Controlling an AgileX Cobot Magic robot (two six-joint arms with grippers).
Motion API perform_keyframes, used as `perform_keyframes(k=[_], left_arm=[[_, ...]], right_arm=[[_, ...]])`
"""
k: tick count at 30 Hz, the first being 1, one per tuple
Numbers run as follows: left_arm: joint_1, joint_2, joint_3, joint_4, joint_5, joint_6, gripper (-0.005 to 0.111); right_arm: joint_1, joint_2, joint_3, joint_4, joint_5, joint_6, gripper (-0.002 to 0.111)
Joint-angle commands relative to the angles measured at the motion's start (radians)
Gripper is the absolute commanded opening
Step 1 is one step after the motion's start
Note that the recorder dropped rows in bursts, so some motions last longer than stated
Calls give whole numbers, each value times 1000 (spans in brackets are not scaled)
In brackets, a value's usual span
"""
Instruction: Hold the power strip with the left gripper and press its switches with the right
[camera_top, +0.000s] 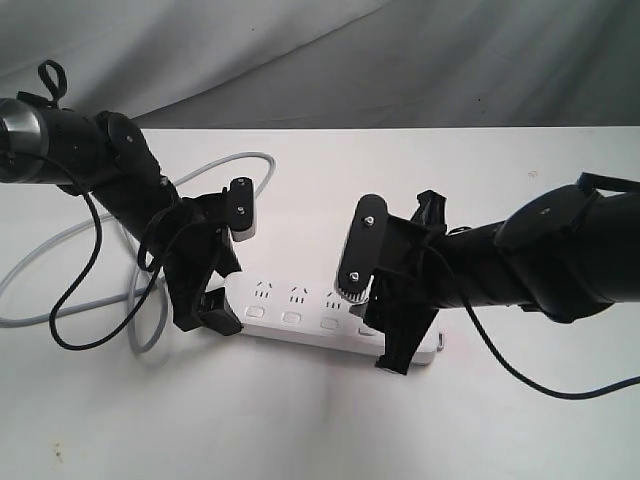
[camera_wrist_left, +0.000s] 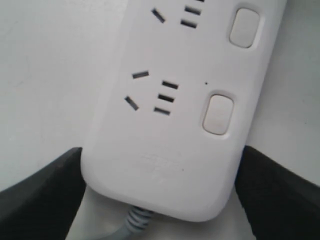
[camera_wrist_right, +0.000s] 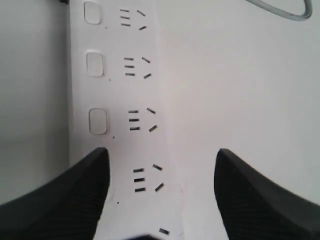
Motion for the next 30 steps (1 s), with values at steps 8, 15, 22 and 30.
perform_keyframes(k=[8,15,22,30], left_arm=[[-3,4,-1,-7,-2,-9,73],[-3,4,-1,-7,-2,-9,73],[-3,4,-1,-7,-2,-9,73],[-3,4,-1,-7,-2,-6,73]], right_arm=[[-2,36,5,-2,-30,3,57],[-11,45,5,-2,-24,3,57],[-12,76,5,-9,-22,3,57],[-12,82,5,-9,-26,-2,57]])
